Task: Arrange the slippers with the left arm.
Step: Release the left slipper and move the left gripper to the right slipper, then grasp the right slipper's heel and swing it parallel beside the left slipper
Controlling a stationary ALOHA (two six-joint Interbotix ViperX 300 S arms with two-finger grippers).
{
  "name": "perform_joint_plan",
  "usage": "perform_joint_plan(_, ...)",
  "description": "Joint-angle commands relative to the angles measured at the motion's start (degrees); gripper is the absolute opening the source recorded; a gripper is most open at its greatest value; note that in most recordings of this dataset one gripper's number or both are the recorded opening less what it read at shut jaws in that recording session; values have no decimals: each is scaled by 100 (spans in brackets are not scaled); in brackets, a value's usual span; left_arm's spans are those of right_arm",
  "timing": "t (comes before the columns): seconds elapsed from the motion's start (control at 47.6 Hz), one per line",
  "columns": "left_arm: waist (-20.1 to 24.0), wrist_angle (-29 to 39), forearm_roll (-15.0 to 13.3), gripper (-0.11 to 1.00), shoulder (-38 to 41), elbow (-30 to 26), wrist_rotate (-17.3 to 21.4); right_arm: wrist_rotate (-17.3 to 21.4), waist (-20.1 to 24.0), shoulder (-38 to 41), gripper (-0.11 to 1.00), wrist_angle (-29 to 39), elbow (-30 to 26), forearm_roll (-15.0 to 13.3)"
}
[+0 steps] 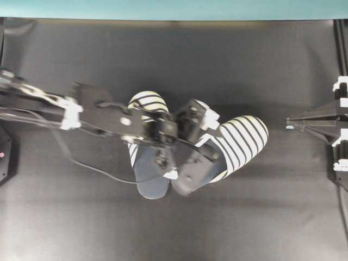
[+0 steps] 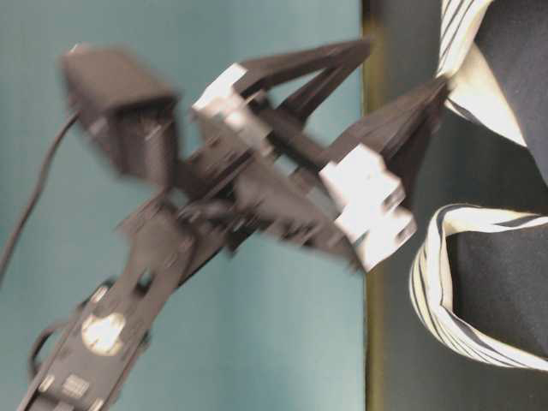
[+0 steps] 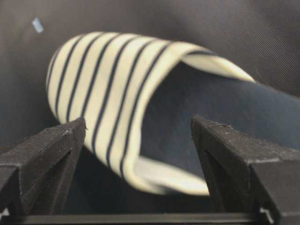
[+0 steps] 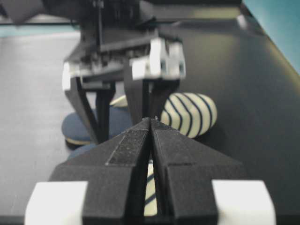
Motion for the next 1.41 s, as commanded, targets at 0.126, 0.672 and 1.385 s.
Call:
perform_joint_plan(0.126, 149, 44, 18, 87, 624, -712, 18, 35, 9, 26, -1, -26, -44, 9)
perform_joint_plan(0.672, 176, 448, -26, 17, 835, -1046, -220, 35, 9, 9, -1, -26, -18, 9)
perform_joint_plan(1.385, 483, 2654, -35, 2, -97, -1538, -3867, 53, 18, -176, -1, 141, -18, 35)
